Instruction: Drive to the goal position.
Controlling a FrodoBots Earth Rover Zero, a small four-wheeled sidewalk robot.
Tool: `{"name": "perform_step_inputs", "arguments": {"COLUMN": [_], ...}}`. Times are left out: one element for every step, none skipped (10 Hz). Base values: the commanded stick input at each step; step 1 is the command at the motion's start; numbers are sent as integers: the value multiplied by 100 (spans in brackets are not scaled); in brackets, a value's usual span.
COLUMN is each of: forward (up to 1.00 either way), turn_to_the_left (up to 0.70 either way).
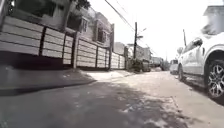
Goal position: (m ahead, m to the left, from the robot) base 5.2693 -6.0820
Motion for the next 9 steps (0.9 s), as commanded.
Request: {"name": "perform_step_inputs", "arguments": {"forward": [70,70,70,70,70,70,70,70,70], "turn_to_the_left": [-2,-13,-25,-27,-5,0,0,-11,-27]}}
